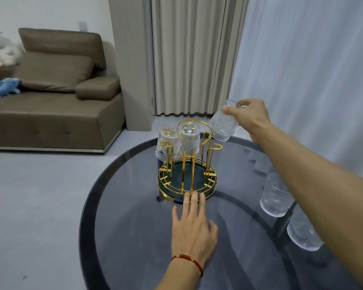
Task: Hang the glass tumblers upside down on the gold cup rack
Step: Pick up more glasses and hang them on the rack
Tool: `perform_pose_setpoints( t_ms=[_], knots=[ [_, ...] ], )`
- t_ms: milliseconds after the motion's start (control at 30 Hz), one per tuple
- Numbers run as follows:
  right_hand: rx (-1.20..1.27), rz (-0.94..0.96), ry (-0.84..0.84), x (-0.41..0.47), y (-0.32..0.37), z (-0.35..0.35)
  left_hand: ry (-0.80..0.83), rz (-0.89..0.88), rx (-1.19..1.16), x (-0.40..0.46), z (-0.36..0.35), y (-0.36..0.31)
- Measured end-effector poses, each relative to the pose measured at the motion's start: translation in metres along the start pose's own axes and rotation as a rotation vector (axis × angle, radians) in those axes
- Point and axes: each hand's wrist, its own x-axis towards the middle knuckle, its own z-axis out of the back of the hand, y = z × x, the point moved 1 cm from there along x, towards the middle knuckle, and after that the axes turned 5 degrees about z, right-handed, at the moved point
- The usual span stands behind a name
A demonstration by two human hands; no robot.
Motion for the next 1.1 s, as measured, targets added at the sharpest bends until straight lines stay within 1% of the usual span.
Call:
perform_pose_setpoints(
  t_ms=[167,300,500,667,800,1100],
  knots=[
    [-0.095,0.064,0.126,0.005,-0.005,-0.014,-0.001,0.004,0.000,0.000,-0.001,0.000],
    [-0.148,0.101,0.292,0.007,-0.010,-0.022,-0.004,0.005,0.004,0.000,-0.002,-0.001],
    [-0.109,0.050,0.455,0.010,-0.023,-0.029,-0.005,0.004,0.008,-0.001,-0.003,0.000],
    [-0.103,0.079,0.544,0.014,-0.029,-0.028,0.006,0.005,0.016,0.000,-0.004,0.000],
    [-0.142,0.063,0.654,0.012,-0.037,-0.036,-0.002,0.005,0.016,-0.001,-0.004,0.000],
    [-0.136,0.054,0.739,0.007,-0.045,-0.038,0.000,0.004,0.015,0.000,-0.002,-0.001]
  ],
)
